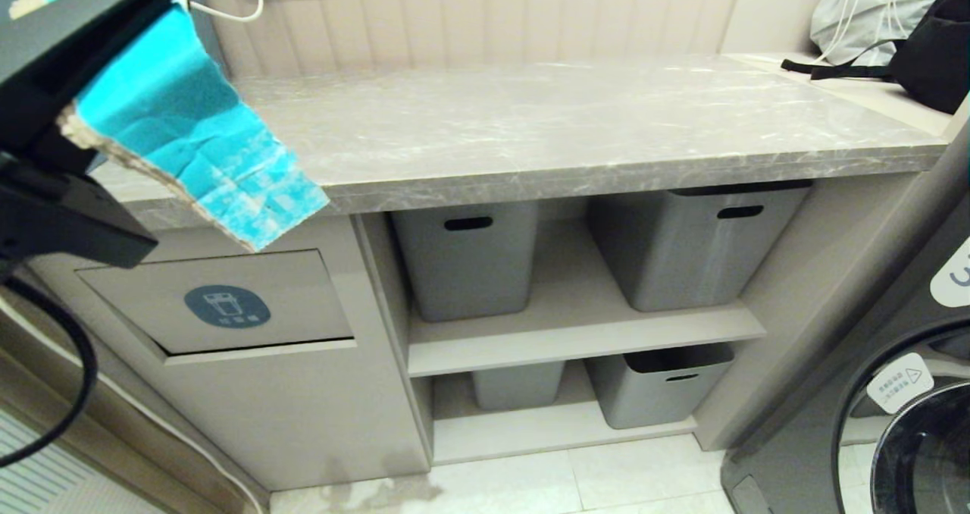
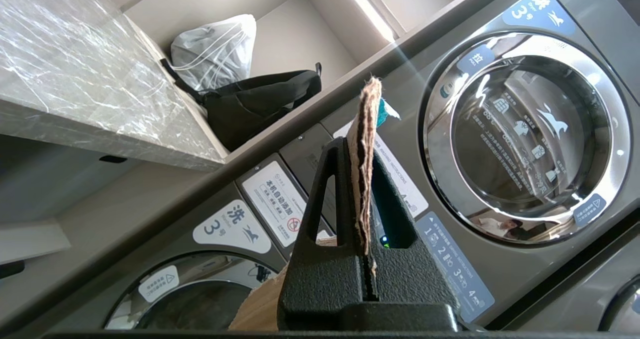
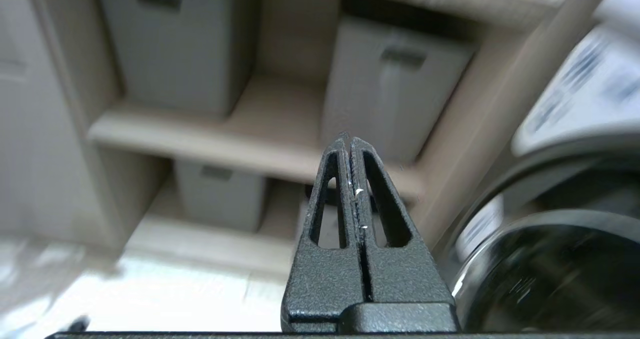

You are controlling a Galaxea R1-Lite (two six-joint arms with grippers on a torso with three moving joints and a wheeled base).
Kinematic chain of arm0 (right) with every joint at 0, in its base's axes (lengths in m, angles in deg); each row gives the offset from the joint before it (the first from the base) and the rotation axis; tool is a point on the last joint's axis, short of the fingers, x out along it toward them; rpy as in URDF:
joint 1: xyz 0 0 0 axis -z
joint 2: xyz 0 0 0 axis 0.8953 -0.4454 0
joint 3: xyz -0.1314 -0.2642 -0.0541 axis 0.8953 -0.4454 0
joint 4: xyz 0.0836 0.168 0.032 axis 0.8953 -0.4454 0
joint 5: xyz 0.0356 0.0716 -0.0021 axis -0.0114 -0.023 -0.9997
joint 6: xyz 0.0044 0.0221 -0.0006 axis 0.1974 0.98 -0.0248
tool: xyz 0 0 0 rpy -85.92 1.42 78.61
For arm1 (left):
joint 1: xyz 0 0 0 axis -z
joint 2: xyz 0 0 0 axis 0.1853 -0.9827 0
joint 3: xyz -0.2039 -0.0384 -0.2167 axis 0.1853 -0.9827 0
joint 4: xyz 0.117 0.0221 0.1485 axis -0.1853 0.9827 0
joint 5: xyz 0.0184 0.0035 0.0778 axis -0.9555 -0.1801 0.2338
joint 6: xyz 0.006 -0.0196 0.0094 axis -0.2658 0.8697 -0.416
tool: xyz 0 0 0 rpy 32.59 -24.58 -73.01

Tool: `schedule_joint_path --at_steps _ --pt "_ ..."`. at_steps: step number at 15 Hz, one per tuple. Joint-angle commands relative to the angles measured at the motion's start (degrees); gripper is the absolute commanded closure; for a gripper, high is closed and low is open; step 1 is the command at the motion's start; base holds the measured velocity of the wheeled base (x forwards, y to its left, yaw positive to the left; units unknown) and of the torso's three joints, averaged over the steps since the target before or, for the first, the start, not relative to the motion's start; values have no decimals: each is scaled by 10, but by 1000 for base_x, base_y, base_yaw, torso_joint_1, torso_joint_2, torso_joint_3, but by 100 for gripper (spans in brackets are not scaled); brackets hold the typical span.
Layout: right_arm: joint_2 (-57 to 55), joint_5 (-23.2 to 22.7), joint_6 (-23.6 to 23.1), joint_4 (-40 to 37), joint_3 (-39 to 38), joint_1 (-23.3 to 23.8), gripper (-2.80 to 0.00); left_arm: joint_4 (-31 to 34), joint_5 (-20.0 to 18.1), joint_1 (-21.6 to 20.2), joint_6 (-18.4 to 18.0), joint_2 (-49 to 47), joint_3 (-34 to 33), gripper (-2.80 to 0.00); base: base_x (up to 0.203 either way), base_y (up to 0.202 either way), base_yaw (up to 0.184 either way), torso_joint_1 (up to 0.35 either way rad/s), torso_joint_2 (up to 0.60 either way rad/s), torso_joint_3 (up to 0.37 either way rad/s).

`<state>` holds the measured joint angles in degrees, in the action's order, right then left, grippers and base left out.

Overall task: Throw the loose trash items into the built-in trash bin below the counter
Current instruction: Put the garbage in the trash can

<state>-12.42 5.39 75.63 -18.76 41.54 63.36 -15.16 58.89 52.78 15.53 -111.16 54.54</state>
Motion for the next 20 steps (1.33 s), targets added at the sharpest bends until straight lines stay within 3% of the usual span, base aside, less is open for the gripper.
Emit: schedule_joint_path --at_steps 1,3,5,9,11,14,16,20 --pt "19 -3 0 17 -69 1 0 -3 0 0 3 4 -4 0 0 0 0 0 0 0" --pt "20 -23 15 89 -150 1 0 -4 0 -1 3 5 -5 0 0 0 0 0 0 0" --pt "20 -52 101 107 -159 1 0 -4 -1 -6 1 3 -3 0 0 0 0 0 0 0" --pt "20 63 53 95 -172 1 0 -4 -3 -8 -4 8 -3 0 0 0 0 0 0 0" --pt "20 80 38 50 -170 1 0 -4 -3 -9 -4 5 -5 0 0 0 0 0 0 0" --pt "20 85 46 64 -175 1 0 -4 -2 -13 -5 8 -3 0 0 0 0 0 0 0" --pt "20 86 71 65 -175 1 0 -3 -3 -15 -24 7 -11 0 0 0 0 0 0 0" --pt "20 87 89 65 -175 1 0 -3 -2 -14 -126 8 -51 0 0 0 0 0 0 0"
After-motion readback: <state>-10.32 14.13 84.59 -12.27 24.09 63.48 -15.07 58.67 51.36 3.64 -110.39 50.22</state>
